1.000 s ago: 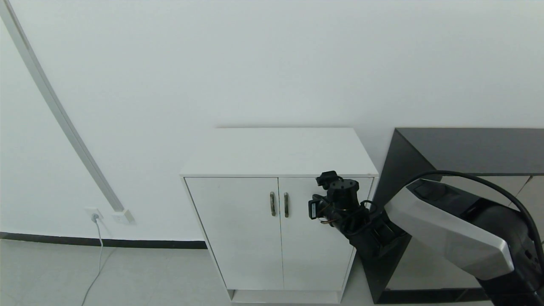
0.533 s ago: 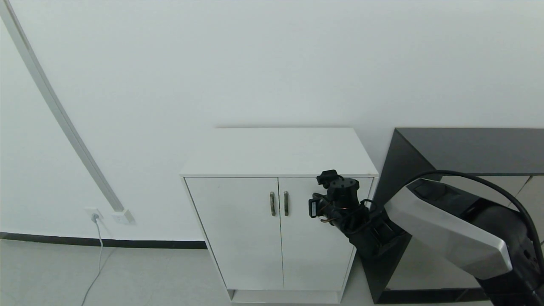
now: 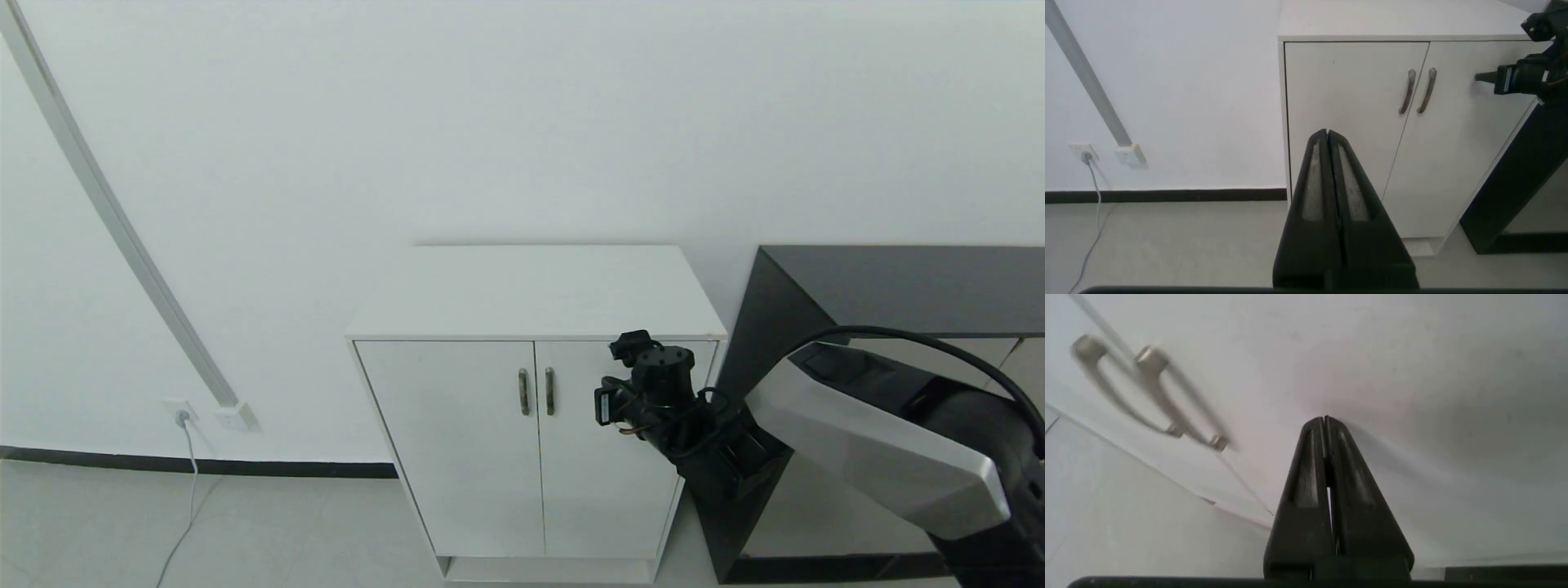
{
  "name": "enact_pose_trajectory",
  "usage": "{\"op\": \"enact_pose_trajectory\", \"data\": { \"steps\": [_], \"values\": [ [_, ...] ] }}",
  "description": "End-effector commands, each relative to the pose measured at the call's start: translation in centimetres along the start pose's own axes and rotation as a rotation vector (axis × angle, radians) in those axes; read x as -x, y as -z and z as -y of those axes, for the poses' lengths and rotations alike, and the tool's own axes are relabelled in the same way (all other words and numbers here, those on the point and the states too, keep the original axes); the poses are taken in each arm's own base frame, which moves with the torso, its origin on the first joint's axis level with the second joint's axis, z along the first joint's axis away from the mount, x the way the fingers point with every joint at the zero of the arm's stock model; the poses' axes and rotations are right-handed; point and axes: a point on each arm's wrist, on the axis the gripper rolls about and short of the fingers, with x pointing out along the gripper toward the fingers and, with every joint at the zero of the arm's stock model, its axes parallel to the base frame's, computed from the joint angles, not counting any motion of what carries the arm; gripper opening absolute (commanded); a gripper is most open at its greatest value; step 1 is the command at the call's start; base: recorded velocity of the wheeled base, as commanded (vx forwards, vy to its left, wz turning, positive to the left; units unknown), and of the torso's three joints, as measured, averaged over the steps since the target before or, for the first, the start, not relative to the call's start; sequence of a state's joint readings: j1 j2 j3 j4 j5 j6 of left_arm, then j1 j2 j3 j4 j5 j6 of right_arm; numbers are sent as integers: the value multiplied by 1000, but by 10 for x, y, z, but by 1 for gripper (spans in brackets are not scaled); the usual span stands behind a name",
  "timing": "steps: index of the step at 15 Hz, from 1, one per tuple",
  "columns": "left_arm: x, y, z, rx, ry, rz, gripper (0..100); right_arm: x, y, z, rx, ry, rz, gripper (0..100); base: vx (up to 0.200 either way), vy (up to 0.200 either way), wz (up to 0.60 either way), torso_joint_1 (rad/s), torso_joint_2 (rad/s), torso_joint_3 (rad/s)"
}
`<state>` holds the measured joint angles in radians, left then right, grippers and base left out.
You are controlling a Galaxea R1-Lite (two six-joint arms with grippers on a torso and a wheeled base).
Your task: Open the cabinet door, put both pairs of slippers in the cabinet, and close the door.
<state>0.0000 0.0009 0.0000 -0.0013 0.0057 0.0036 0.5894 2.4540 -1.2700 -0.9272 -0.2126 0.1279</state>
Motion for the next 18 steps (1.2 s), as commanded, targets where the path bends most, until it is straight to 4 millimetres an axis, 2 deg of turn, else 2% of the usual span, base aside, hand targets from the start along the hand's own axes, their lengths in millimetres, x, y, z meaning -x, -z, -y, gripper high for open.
{"op": "enact_pose_trajectory", "data": {
  "steps": [1, 3, 4, 5, 7, 9, 12, 16, 18],
  "values": [
    [0, 0, 0, 1, 0, 0, 0, 26, -21, -8, -3, -29, 34, 0, 0, 0, 0, 0, 0, 0],
    [0, 0, 0, -1, 0, 0, 0, 55, -32, -7, -1, -39, 40, 0, 0, 0, 0, 0, 0, 0],
    [0, 0, 0, 1, 0, 0, 0, 62, -35, -6, -1, -36, 43, 0, 0, 0, 0, 0, 0, 0],
    [0, 0, 0, 1, 0, 0, 0, 84, -43, -1, -4, -33, 54, 0, 0, 0, 0, 0, 0, 0],
    [0, 0, 0, 1, 0, 0, 0, 109, -51, 11, -9, -14, 60, 0, 0, 0, 0, 0, 0, 0],
    [0, 0, 0, 1, 0, 0, 0, 150, -56, 23, -17, 19, 116, 0, 0, 0, 0, 0, 0, 0],
    [0, 0, 0, 1, 0, 0, 0, 197, -51, 48, 0, 70, 142, 0, 0, 0, 0, 0, 0, 0],
    [0, 0, 0, 1, 0, 0, 0, 241, -42, 99, -28, 249, 122, 0, 0, 0, 0, 0, 0, 0],
    [0, 0, 0, 1, 0, 0, 0, 264, -32, 116, -39, 312, 96, 0, 0, 0, 0, 0, 0, 0]
  ]
}}
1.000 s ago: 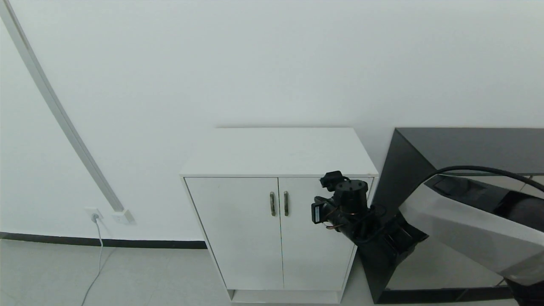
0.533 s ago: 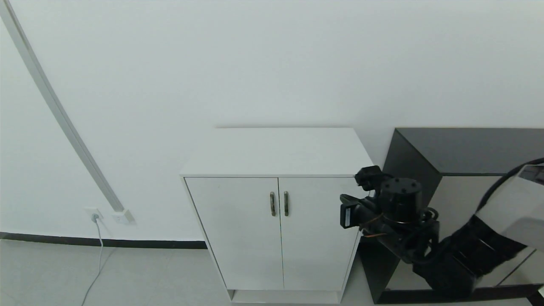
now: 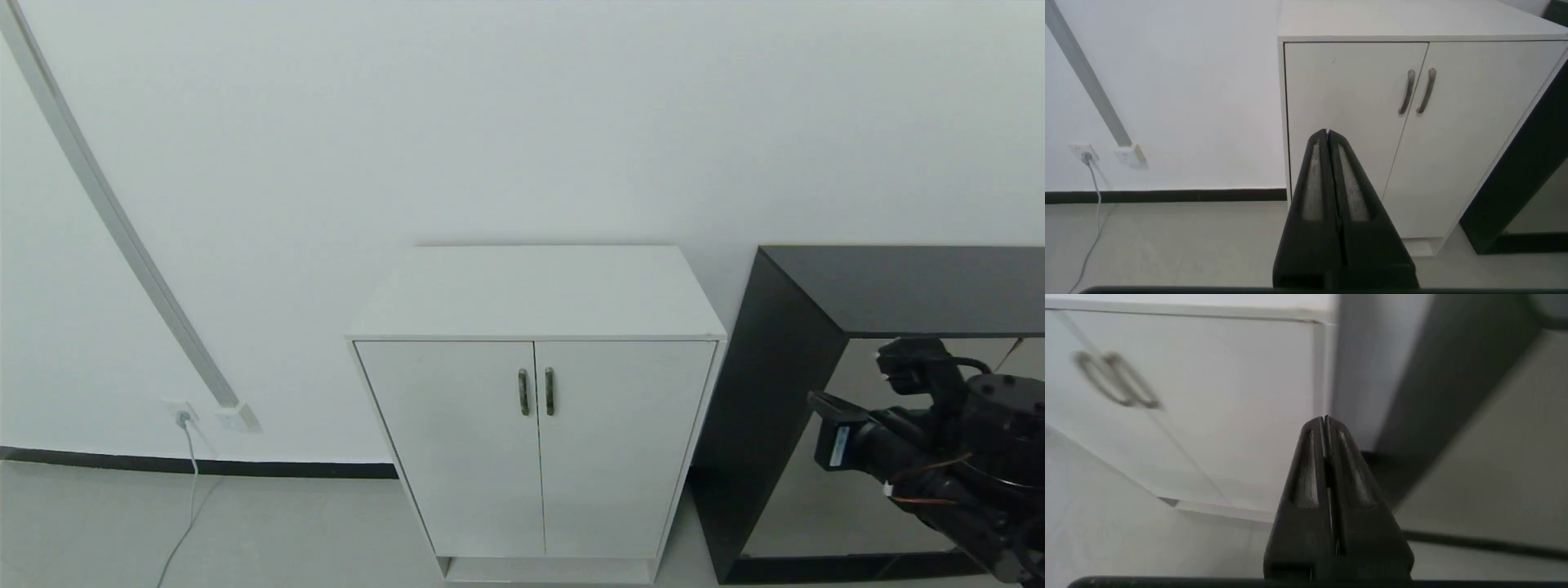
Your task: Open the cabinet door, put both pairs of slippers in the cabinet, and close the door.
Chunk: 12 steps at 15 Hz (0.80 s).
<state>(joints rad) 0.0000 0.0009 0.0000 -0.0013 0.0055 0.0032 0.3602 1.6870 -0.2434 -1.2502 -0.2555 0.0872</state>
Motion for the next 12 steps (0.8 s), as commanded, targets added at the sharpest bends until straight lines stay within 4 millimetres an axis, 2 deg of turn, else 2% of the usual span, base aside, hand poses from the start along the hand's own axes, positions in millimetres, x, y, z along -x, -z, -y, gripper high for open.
{"op": "enact_pose_trajectory", "data": {
  "steps": [1, 4, 5, 8, 9, 12],
  "values": [
    [0, 0, 0, 0, -1, 0, 0, 32, 3, 24, -14, 60, 2, 0, 0, 0, 0, 0, 0, 0],
    [0, 0, 0, 0, -1, 0, 0, 66, 14, 31, -9, 54, -17, 0, 0, 0, 0, 0, 0, 0],
    [0, 0, 0, 0, -1, 0, 0, 69, 13, 31, -13, 54, -14, 0, 0, 0, 0, 0, 0, 0],
    [0, 0, 0, 0, -1, 0, 0, 101, 12, 38, -11, 51, -40, 0, 0, 0, 0, 0, 0, 0],
    [0, 0, 0, 0, -1, 0, 0, 106, 12, 38, -11, 48, -40, 0, 0, 0, 0, 0, 0, 0],
    [0, 0, 0, 2, -1, 1, 0, 146, 21, 46, -2, 45, -59, 0, 0, 0, 0, 0, 0, 0]
  ]
}}
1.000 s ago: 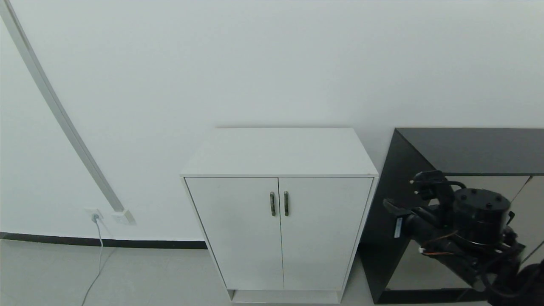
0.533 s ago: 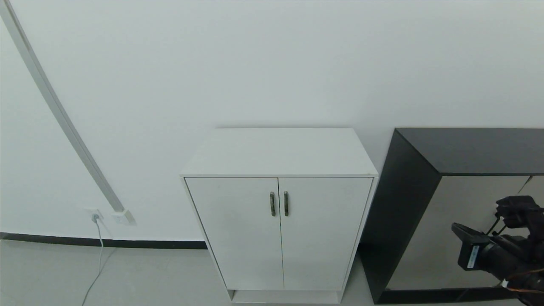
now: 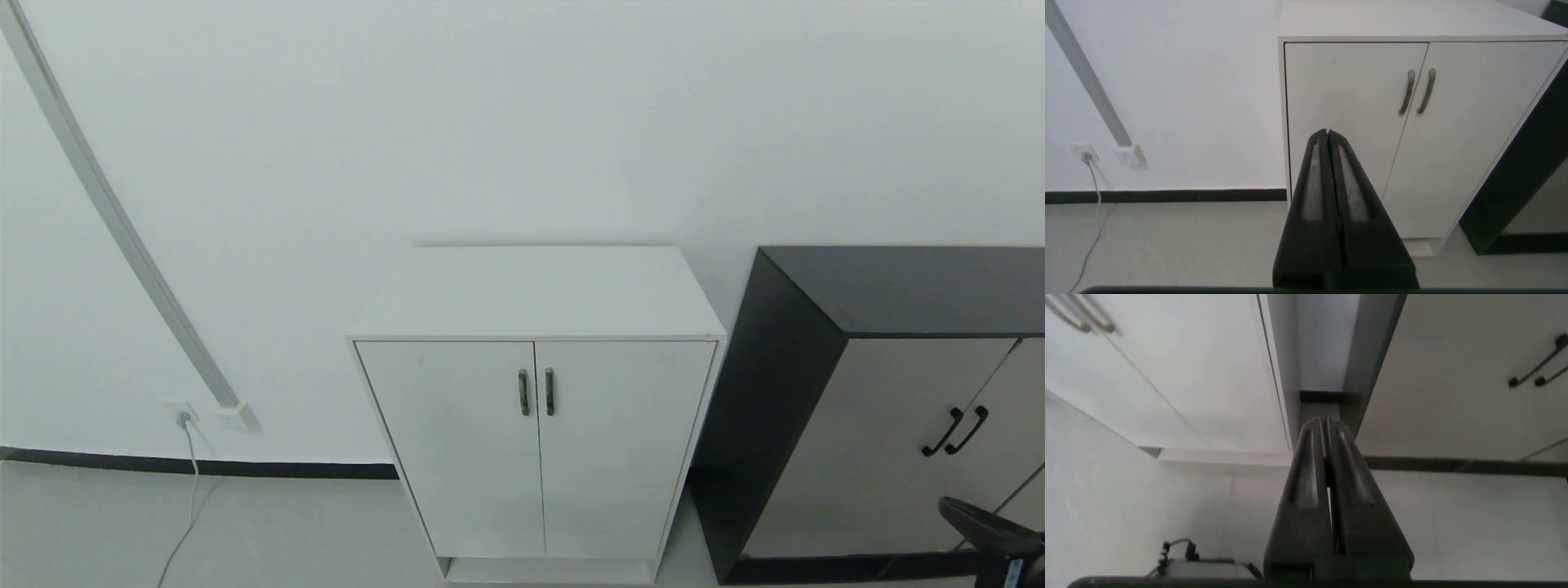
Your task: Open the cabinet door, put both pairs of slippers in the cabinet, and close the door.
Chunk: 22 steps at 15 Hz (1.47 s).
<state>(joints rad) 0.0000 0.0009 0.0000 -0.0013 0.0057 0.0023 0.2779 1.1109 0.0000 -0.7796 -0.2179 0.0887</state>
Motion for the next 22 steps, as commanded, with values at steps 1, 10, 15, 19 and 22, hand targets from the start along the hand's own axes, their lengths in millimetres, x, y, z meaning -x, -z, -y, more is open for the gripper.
{"op": "enact_pose_trajectory", "data": {
  "steps": [1, 10, 15, 19, 22],
  "values": [
    [0, 0, 0, 1, 0, 0, 0, 36, 6, 8, -7, -15, 74, 0, 0, 0, 0, 0, 0, 0],
    [0, 0, 0, 2, 0, 0, 0, 91, 61, 24, 20, -111, 61, 0, 0, 0, 0, 0, 0, 0],
    [0, 0, 0, 1, 0, 0, 0, 93, 57, 24, 36, -198, 91, 0, 0, 0, 0, 0, 0, 0],
    [0, 0, 0, -1, 0, 0, 0, 94, 66, 24, 55, -258, 78, 0, 0, 0, 0, 0, 0, 0],
    [0, 0, 0, -1, 0, 0, 0, 94, 66, 24, 41, -188, 82, 0, 0, 0, 0, 0, 0, 0]
  ]
}}
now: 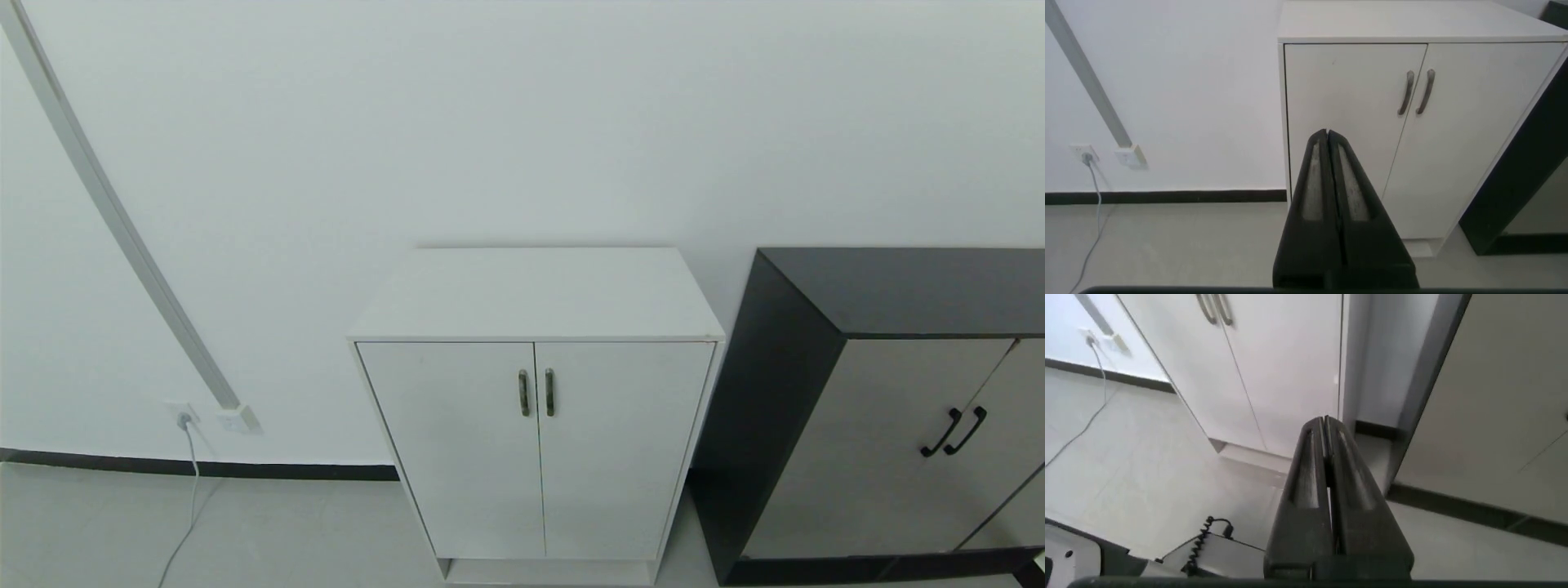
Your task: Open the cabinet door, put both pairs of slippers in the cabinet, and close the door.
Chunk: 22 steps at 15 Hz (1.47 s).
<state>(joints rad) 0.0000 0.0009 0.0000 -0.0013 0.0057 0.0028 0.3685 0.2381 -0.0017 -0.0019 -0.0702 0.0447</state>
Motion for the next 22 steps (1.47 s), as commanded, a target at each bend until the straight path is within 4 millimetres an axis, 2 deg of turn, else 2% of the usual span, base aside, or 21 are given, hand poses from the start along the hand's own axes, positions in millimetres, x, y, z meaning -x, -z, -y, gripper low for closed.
{"op": "enact_pose_trajectory", "data": {
  "steps": [1, 3, 5, 13, 16, 19, 22],
  "values": [
    [0, 0, 0, 0, 0, 0, 0, 0, 0, -1, -31, 139, 5, 0, 0, 0, 0, 0, 0, 0],
    [0, 0, 0, 0, 0, 0, 0, 5, 2, -2, -34, 237, 65, 0, 0, 0, 0, 0, 0, 0],
    [0, 0, 0, 0, 0, 0, 0, 10, 5, -3, -23, 255, 143, 0, 0, 0, 0, 0, 0, 0],
    [0, 0, 0, 0, 0, 0, 0, 11, 4, -3, -43, 289, 149, 0, 0, 0, 0, 0, 0, 0],
    [0, 0, 0, -2, 1, 0, 0, 12, 5, -6, -36, 414, 162, 0, 0, 0, 0, 0, 0, 0],
    [0, 0, 0, -2, 1, 0, 0, 17, 8, -7, -17, 328, 237, 0, 0, 0, 0, 0, 0, 0],
    [0, 0, 0, -2, 0, 0, 0, 17, 8, -7, -21, 332, 239, 0, 0, 0, 0, 0, 0, 0]
  ]
}}
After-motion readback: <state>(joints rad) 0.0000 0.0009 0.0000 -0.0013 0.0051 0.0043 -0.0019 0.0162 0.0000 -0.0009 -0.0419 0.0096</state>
